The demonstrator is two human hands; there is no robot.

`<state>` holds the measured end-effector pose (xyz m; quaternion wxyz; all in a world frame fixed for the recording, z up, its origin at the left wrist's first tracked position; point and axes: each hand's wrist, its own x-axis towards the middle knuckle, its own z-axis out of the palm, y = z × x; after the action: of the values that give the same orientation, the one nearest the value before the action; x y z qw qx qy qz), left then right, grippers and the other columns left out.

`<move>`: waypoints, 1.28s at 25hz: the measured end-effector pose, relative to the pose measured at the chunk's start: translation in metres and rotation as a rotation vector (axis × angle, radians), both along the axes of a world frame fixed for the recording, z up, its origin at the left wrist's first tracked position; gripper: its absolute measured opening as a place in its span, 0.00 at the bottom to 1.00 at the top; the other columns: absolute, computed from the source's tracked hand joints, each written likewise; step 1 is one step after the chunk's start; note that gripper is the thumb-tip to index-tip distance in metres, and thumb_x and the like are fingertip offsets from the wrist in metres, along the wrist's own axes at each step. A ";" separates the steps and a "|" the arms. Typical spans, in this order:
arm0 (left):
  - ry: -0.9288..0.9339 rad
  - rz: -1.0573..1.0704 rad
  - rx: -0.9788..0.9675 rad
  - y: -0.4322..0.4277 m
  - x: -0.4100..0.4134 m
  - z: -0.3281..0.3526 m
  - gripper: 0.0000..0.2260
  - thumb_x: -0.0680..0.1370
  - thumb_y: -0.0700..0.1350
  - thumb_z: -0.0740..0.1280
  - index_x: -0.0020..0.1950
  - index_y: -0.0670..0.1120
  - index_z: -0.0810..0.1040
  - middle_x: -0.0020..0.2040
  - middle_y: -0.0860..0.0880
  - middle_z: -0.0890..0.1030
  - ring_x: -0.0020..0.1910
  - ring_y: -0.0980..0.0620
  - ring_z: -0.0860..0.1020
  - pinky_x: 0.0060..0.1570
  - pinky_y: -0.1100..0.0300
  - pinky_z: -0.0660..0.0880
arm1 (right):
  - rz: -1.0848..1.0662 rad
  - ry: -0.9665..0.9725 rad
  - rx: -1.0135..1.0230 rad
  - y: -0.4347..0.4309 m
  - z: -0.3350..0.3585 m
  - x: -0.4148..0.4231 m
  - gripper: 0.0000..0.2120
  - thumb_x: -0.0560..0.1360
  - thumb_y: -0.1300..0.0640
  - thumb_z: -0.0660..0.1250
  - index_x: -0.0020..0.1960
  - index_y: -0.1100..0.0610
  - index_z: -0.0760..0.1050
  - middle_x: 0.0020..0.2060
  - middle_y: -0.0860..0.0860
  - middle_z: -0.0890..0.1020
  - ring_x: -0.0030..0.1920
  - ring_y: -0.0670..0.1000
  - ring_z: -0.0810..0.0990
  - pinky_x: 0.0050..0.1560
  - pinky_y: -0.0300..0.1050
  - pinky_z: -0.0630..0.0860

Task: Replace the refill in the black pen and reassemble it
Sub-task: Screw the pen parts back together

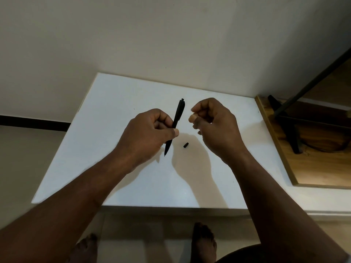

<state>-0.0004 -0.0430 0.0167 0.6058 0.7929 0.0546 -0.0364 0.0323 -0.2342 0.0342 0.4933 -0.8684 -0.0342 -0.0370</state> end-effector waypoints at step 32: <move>-0.063 -0.061 0.200 -0.003 -0.001 -0.002 0.08 0.73 0.50 0.79 0.43 0.55 0.81 0.39 0.59 0.86 0.35 0.59 0.83 0.32 0.65 0.72 | 0.082 0.250 0.498 -0.006 0.013 0.001 0.04 0.80 0.57 0.73 0.51 0.51 0.87 0.49 0.48 0.89 0.46 0.46 0.87 0.45 0.39 0.79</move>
<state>-0.0017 -0.0463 0.0145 0.5236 0.8515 0.0148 -0.0242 0.0335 -0.2405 0.0469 0.6931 -0.7160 0.0021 0.0831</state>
